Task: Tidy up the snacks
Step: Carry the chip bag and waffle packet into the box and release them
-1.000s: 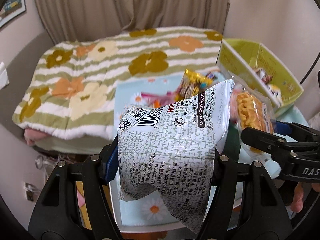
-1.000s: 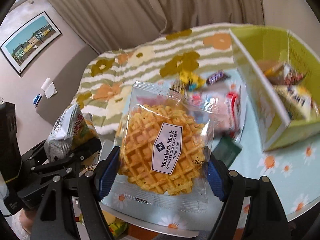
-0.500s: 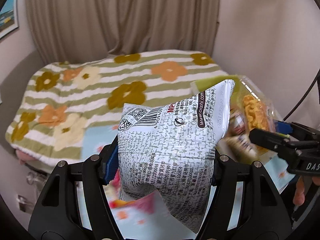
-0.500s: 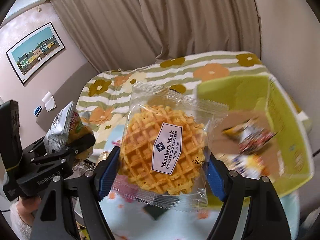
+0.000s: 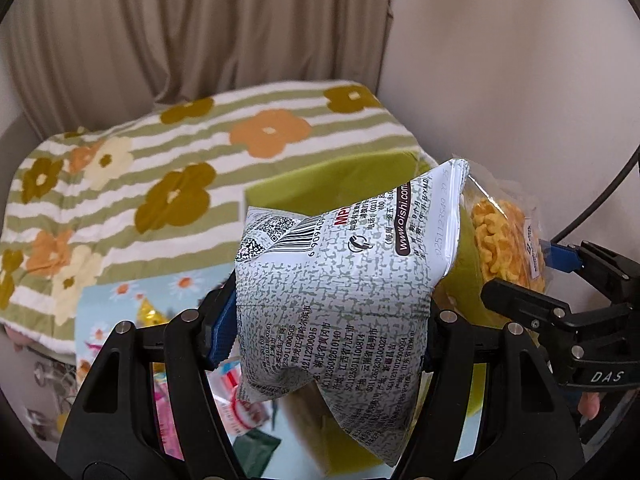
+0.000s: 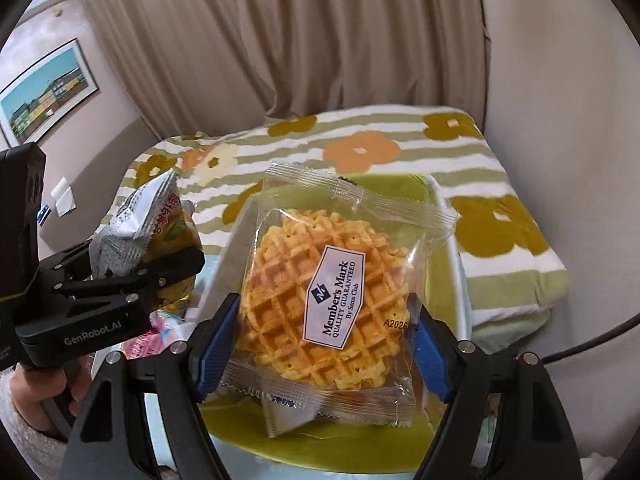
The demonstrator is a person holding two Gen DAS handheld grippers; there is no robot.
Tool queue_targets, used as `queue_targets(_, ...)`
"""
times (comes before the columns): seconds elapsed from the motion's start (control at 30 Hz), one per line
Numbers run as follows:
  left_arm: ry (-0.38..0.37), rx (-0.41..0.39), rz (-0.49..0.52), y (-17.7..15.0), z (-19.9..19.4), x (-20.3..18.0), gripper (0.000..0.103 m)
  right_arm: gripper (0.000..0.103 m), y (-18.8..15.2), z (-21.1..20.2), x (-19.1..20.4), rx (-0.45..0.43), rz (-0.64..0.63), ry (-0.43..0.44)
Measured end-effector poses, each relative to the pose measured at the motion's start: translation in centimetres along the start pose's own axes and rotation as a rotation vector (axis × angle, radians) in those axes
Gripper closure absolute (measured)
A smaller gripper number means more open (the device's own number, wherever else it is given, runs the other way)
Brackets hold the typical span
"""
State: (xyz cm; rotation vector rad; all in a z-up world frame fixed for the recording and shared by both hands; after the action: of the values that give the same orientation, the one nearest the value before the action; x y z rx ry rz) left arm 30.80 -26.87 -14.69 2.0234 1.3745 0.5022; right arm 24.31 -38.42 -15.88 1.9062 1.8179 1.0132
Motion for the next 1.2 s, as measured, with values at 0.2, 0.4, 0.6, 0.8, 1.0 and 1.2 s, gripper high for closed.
queue_targets(0.2, -0.017, 0.057, 0.015, 0.1, 3.0, -0.9, 0.038, 0.028, -0.9, 1.0, -2.2, 0.033, 0.048, -0.011)
queue_targets(0.4, 0.004, 0.050, 0.082, 0.2, 3.4, -1.2, 0.000, 0.028, -1.3, 1.3, -2.8, 0.046, 0.066, -0.018)
queue_targets(0.6, -0.024, 0.066, 0.065, -0.8, 3.0, -0.1, 0.000, 0.028, -2.0, 1.5, -3.0, 0.063, 0.065, -0.046)
queue_targets(0.8, -0.023, 0.091, 0.026, -1.7, 3.2, 1.1, 0.001, 0.028, -2.2, 2.7, -2.6, 0.091, 0.041, -0.056)
queue_targets(1.0, -0.020, 0.093, 0.007, -2.1, 2.9, 1.8, 0.000, 0.028, -2.3, 4.2, -2.8, 0.117, 0.041, -0.050)
queue_targets(1.2, -0.005, 0.089, 0.008, -2.5, 2.3, 1.9, 0.001, 0.000, -2.2, 3.8, -2.6, 0.065, 0.008, -0.068)
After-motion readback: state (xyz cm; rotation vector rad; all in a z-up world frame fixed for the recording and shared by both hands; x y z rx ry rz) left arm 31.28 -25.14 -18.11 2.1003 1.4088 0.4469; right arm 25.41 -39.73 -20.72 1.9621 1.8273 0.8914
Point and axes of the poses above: each gripper's, at about its wrist camera, not at the fingertips, and z roughly the way its jaws point, x to its left, y to its top, the point moved 5 cm from there along z, roughly the way its jaws point, and after that the axes turned 5 degrees about -x, right-handed, at the moved point
